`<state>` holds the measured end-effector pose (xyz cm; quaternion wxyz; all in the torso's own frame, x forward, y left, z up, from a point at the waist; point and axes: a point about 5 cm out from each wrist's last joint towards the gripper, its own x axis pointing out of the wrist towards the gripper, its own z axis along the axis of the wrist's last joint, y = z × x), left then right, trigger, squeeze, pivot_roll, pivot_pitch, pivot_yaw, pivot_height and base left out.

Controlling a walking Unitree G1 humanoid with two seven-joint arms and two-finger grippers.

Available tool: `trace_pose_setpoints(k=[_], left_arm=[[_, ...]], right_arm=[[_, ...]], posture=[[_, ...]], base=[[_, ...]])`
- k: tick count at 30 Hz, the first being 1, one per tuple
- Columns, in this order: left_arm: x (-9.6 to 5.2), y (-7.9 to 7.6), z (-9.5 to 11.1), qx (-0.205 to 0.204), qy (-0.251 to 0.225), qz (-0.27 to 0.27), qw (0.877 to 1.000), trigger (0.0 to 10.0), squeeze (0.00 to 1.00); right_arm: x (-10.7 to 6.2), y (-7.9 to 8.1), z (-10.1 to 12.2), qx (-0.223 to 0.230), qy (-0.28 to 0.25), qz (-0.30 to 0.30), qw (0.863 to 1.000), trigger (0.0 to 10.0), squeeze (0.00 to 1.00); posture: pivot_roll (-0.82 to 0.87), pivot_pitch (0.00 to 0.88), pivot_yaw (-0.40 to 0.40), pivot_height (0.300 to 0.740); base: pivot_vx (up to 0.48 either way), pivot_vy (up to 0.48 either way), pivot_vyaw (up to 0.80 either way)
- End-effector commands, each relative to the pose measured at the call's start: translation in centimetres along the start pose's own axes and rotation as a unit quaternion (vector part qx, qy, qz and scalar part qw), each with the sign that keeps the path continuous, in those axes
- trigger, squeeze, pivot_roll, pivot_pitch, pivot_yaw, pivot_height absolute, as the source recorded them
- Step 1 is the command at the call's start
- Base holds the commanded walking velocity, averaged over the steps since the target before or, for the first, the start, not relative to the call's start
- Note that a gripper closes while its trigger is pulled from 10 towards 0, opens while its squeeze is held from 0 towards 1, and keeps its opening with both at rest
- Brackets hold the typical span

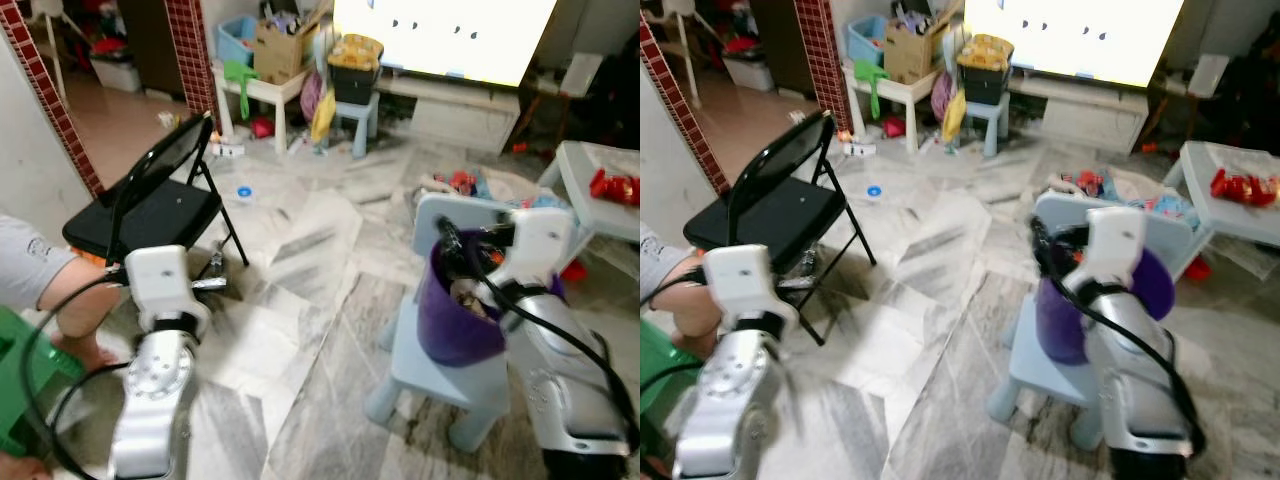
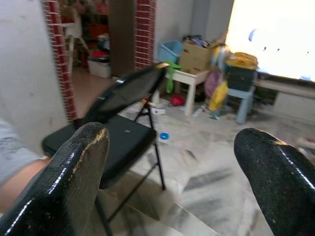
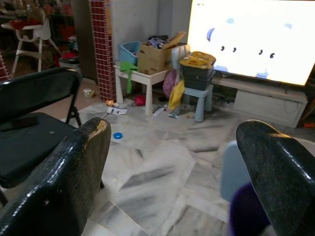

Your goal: Picking trash to rubbish bin

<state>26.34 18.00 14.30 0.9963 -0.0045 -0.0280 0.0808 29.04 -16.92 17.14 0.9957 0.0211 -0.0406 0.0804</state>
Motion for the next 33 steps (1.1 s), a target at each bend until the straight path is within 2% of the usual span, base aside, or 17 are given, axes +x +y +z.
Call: trace_pose_setpoints(k=[1, 5, 33], left_arm=[[0.08, -1.06, 0.31, -0.011, -0.006, -0.018, 1.0, 10.0, 0.0], [0.12, -1.21, 0.31, -0.011, -0.006, -0.022, 1.0, 10.0, 0.0], [0.24, -1.31, 0.28, -0.02, -0.003, -0.047, 0.999, 10.0, 0.0]], right_arm=[[-0.13, -0.79, 0.36, -0.007, -0.005, -0.011, 1.0, 10.0, 0.0], [-0.05, -0.84, 0.39, -0.008, -0.003, -0.013, 1.0, 10.0, 0.0], [0.12, -1.0, 0.38, -0.012, -0.002, -0.016, 1.0, 10.0, 0.0]], posture=[[0.02, 0.055, -0.053, 0.74], [0.02, 0.054, -0.053, 0.74], [0.02, 0.048, -0.053, 0.74]], base=[[0.0, 0.0, 0.0], [0.0, 0.0, -0.24], [0.0, 0.0, -0.8]])
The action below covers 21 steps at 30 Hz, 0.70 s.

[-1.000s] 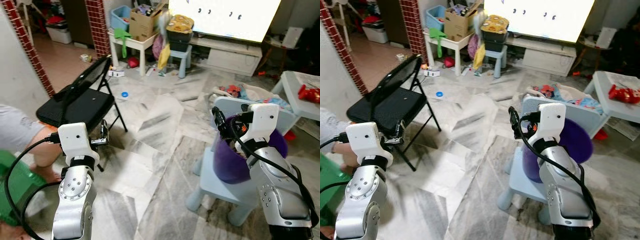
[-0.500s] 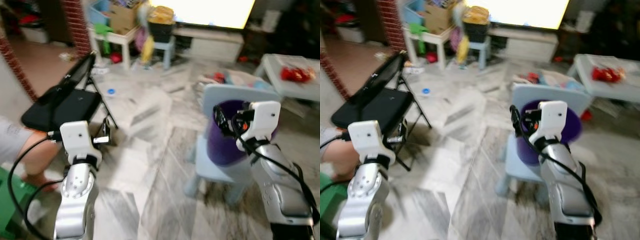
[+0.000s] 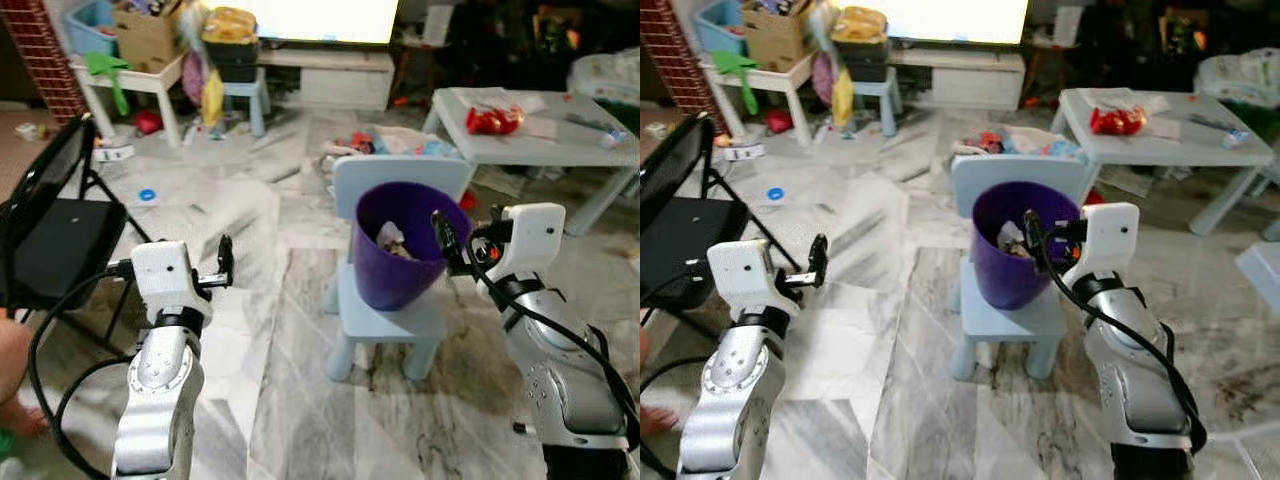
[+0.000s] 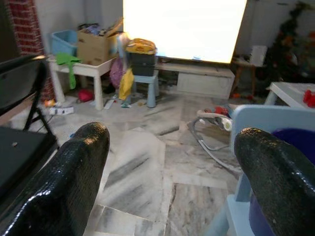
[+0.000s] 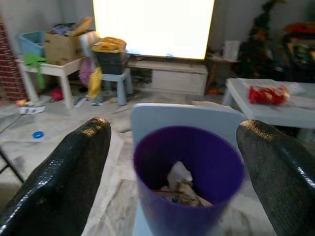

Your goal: Picking trash to rubbish bin

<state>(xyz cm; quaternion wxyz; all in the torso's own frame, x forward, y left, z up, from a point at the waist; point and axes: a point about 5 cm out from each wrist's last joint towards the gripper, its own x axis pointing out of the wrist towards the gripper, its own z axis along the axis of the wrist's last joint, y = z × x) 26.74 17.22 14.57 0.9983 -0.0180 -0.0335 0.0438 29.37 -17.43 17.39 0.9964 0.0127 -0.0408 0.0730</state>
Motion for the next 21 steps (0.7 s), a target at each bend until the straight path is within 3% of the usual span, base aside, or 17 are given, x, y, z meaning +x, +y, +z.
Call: trace_pose_setpoints(k=[1, 21], left_arm=[[-0.02, -0.48, 0.04, -0.007, 0.0, -0.012, 1.0, 10.0, 0.0], [-0.05, -0.34, -0.16, -0.013, 0.005, -0.013, 1.0, 10.0, 0.0]], right_arm=[[-0.14, -0.48, 0.13, -0.004, -0.002, -0.009, 1.0, 10.0, 0.0], [-0.17, -0.61, 0.15, -0.008, -0.002, -0.014, 1.0, 10.0, 0.0]], posture=[[0.02, 0.048, -0.053, 0.74], [0.01, 0.051, -0.053, 0.74]], base=[[0.0, 0.0, -0.8], [0.0, 0.0, -0.76]])
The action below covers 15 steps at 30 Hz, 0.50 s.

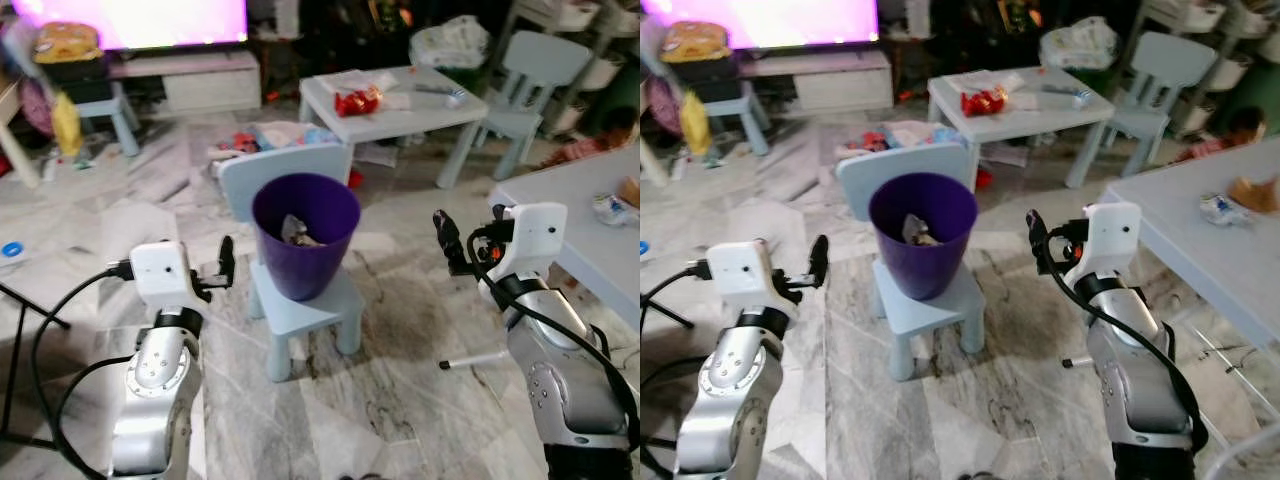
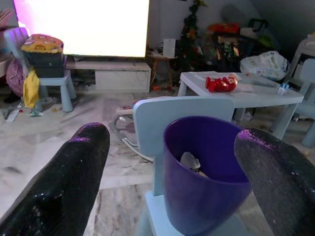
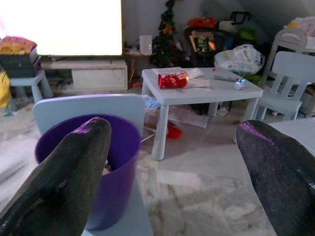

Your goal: Picking trash to rubbish bin

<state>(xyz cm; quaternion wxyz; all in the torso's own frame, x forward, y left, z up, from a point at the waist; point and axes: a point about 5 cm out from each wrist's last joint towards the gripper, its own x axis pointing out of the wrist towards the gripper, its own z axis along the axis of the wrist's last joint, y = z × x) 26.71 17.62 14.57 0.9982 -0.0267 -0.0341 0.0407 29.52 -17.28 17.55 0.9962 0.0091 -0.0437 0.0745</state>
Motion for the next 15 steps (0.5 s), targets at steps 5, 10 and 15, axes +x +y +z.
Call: trace_pose_setpoints(k=[5, 10, 15], left_arm=[[-0.04, -0.64, -0.26, -0.005, 0.008, -0.006, 1.0, 10.0, 0.0], [0.06, -0.55, -0.25, -0.006, 0.008, -0.002, 1.0, 10.0, 0.0], [0.12, -0.55, -0.22, -0.007, 0.008, -0.002, 1.0, 10.0, 0.0]], right_arm=[[-0.35, -0.77, 0.0, -0.005, 0.001, -0.017, 1.0, 10.0, 0.0], [-0.36, -0.86, -0.01, -0.007, 0.001, -0.019, 1.0, 10.0, 0.0], [-0.34, -0.96, 0.01, -0.009, 0.0, -0.022, 1.0, 10.0, 0.0]], posture=[[0.01, 0.052, -0.053, 0.74], [0.01, 0.052, -0.053, 0.74], [0.01, 0.051, -0.053, 0.74]], base=[[0.0, 0.0, 0.0], [0.0, 0.0, -0.48], [0.0, 0.0, 0.0]])
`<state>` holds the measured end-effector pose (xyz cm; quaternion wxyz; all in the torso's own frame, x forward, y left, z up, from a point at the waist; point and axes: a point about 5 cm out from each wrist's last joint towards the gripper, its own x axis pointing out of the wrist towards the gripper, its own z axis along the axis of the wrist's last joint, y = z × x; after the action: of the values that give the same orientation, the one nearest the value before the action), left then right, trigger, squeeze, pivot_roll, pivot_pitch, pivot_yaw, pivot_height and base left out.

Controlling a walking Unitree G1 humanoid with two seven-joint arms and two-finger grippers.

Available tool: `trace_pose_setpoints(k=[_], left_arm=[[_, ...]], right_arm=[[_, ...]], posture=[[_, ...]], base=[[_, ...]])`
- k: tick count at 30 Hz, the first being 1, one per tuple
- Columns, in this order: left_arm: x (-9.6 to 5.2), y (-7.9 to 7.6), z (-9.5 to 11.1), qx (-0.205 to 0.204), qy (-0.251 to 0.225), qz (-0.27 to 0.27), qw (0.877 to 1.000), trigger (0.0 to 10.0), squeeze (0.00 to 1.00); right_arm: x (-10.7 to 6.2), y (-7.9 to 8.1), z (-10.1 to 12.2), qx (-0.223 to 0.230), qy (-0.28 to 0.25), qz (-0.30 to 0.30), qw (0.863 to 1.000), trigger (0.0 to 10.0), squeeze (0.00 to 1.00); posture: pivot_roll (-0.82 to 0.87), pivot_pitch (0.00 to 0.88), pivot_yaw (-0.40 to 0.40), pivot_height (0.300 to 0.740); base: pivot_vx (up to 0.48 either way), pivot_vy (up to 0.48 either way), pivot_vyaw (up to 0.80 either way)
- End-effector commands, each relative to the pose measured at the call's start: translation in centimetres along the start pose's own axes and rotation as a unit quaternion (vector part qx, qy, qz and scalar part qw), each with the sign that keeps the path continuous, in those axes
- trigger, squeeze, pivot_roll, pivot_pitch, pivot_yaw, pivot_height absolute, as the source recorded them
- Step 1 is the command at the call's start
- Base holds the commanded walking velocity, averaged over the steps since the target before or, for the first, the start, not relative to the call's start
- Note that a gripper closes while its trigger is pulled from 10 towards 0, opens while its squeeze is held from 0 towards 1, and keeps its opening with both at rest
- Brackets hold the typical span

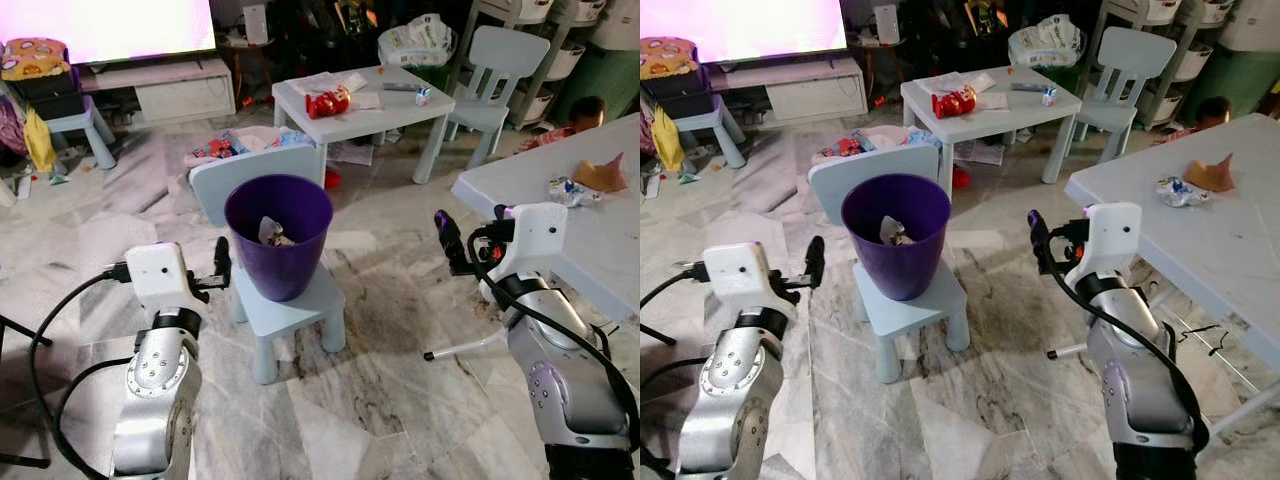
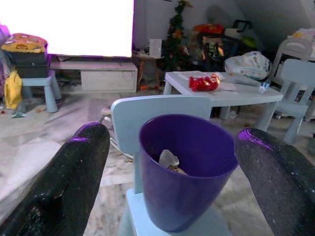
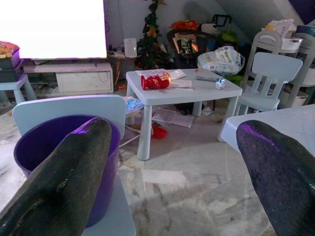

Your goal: Picking trash to rubbish bin

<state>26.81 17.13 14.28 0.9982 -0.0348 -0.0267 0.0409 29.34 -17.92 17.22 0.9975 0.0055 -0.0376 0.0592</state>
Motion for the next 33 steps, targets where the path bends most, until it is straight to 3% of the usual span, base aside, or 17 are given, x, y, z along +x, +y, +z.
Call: trace_pose_setpoints(k=[1, 5, 23, 33], left_arm=[[0.09, -0.06, 0.11, 0.0, 0.0, -0.003, 1.0, 10.0, 0.0], [0.12, 0.02, 0.09, -0.006, 0.0, -0.002, 1.0, 10.0, 0.0], [0.13, 0.33, -0.02, -0.018, 0.005, 0.005, 1.0, 10.0, 0.0], [0.15, 0.34, -0.07, -0.018, 0.007, 0.003, 1.0, 10.0, 0.0]], right_arm=[[-0.04, -0.35, 0.31, -0.005, -0.006, -0.007, 1.0, 10.0, 0.0], [-0.04, -0.39, 0.32, -0.006, -0.006, -0.008, 1.0, 10.0, 0.0], [-0.11, -0.42, 0.38, -0.007, -0.008, -0.008, 1.0, 10.0, 0.0], [-0.16, -0.37, 0.35, -0.007, -0.008, -0.007, 1.0, 10.0, 0.0]], posture=[[0.01, 0.051, -0.053, 0.74], [0.01, 0.051, -0.053, 0.74], [0.01, 0.054, -0.054, 0.74], [0.01, 0.053, -0.052, 0.74]], base=[[0.0, 0.0, 0.0], [0.0, 0.0, 0.0], [0.24, 0.0, -0.72], [0.271, 0.0, 0.0]])
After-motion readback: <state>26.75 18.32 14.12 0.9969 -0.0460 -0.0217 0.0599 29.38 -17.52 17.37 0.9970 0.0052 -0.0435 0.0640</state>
